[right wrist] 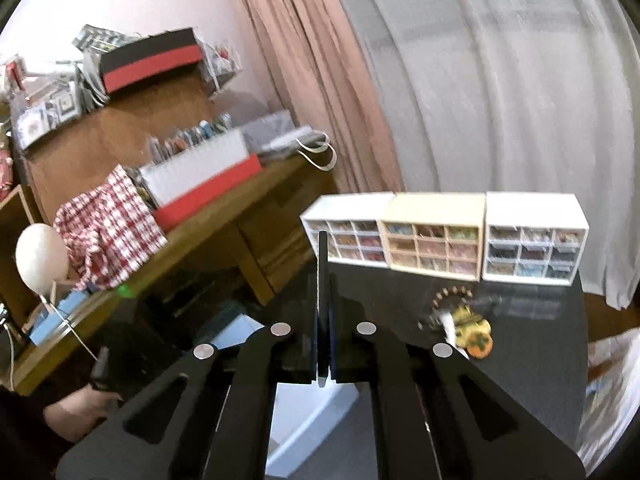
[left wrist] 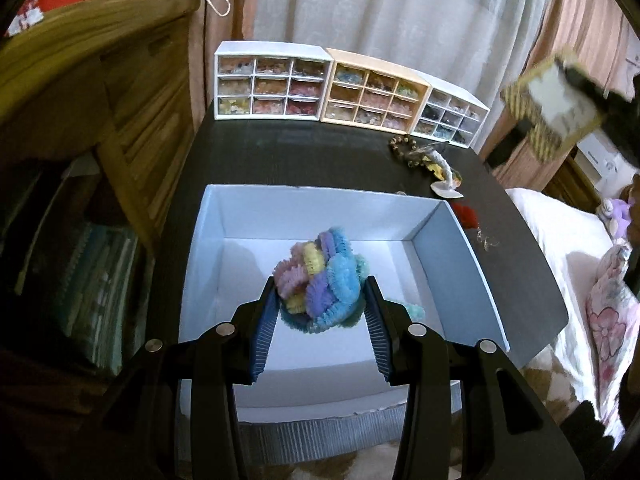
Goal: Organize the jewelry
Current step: 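Carry the scrunchie and card over the light blue box and release both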
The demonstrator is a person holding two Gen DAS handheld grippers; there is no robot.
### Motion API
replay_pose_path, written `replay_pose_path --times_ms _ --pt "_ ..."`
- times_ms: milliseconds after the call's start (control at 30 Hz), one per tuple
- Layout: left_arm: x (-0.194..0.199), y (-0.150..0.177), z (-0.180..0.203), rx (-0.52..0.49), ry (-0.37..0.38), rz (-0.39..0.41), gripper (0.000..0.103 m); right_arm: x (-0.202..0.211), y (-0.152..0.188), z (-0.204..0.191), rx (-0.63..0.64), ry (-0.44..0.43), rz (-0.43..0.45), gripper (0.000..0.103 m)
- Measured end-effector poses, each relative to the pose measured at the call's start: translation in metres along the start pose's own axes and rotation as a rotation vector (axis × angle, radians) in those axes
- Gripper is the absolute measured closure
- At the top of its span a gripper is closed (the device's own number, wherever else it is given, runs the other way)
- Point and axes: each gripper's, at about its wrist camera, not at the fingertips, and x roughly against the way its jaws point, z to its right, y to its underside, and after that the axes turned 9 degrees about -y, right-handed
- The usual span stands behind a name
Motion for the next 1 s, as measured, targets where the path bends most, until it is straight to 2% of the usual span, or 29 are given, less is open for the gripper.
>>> replay_pose_path --times_ms 133,233,400,500,633,733,800,900,1000 --pt "0.003 0.001 0.004 -0.034 -0.029 0.002 0.060 -0.005 -0.008 -0.018 0.015 -0.063 0.015 0.098" --pt "0.003 0.004 0.005 -0.051 -0.043 -0.011 0.060 -0.019 -0.006 -0.030 0.011 -0.109 -0.005 0.098" --pt "0.005 0.008 0.000 -0.043 -0.067 -0.023 0.060 -0.062 0.015 -0.044 -0.052 -0.216 -0.084 0.098" --pt "0.006 0.010 -0.003 -0.039 -0.082 -0.034 0.060 -0.089 0.033 -0.050 -0.093 -0.245 -0.123 0.098" --pt "0.007 0.013 -0.007 -0.050 -0.113 -0.047 0.060 -0.127 0.071 -0.038 -0.190 -0.186 -0.202 0.098" --pt "0.008 0.014 -0.010 -0.051 -0.127 -0.046 0.060 -0.140 0.093 -0.023 -0.264 -0.139 -0.281 0.097" --pt "0.007 0.014 -0.011 -0.053 -0.129 -0.050 0.060 -0.138 0.098 -0.016 -0.309 -0.142 -0.300 0.096" --pt "0.003 0.013 -0.010 -0.055 -0.125 -0.059 0.060 -0.136 0.101 -0.013 -0.277 -0.042 -0.370 0.090" --pt "-0.004 0.012 -0.007 -0.055 -0.110 -0.073 0.060 -0.134 0.101 -0.010 -0.245 0.001 -0.401 0.086"
